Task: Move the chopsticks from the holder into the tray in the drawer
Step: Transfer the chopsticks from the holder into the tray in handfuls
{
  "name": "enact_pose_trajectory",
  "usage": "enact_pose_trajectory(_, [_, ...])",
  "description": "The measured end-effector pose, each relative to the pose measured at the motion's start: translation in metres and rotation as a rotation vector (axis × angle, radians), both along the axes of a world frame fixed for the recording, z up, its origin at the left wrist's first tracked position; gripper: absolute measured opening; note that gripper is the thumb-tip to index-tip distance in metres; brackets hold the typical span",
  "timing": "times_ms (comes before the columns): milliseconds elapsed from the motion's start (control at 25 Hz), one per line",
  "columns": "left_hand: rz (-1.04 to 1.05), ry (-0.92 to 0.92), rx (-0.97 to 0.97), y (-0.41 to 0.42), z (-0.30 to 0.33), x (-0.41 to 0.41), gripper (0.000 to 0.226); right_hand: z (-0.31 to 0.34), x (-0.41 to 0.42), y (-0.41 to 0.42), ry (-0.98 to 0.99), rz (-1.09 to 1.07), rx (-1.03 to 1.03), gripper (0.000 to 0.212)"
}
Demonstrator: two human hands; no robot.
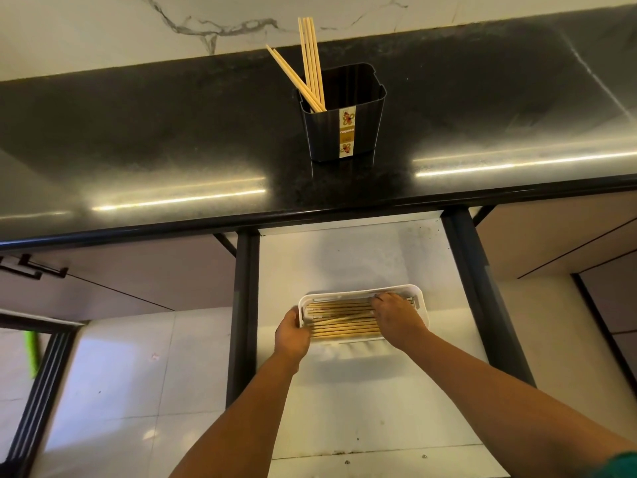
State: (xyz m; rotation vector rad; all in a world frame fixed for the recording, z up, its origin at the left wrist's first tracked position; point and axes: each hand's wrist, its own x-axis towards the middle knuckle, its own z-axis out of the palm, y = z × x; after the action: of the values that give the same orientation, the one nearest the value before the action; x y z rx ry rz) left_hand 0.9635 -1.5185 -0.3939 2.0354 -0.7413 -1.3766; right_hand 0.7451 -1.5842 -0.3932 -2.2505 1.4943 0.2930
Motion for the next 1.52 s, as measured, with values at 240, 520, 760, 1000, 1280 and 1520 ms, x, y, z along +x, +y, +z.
enact_pose_trajectory(240, [-0.015, -0.09, 0.016, 0.0, 0.0, -0.003, 0.019, -0.006, 0.012, 0.022, 0.107, -0.02, 0.285, 0.076])
enact_pose_trajectory(520, [-0.011, -0.184, 0.027, 0.007, -0.002, -0.007, 0.013, -0.001, 0.002, 0.037, -0.176, -0.034, -0.075, 0.054])
enact_pose_trajectory(760, [-0.03, -0.201, 0.025, 0.009, 0.001, -0.005, 0.01, 0.004, -0.011, 0.03, -0.252, 0.06, -0.056, 0.046])
enact_pose_trajectory(1000, [-0.039, -0.216, 0.026, 0.01, 0.002, -0.006, 0.007, 0.001, -0.011, 0.028, -0.151, 0.199, 0.051, 0.052])
enact_pose_trajectory(1280, [-0.019, -0.193, 0.028, 0.009, 0.004, -0.009, 0.01, -0.009, -0.015, 0.025, -0.027, 0.111, 0.111, 0.065])
enact_pose_trajectory(1520, [-0.029, -0.175, 0.033, 0.008, 0.002, -0.006, 0.015, 0.005, -0.005, 0.023, -0.263, -0.002, -0.095, 0.046])
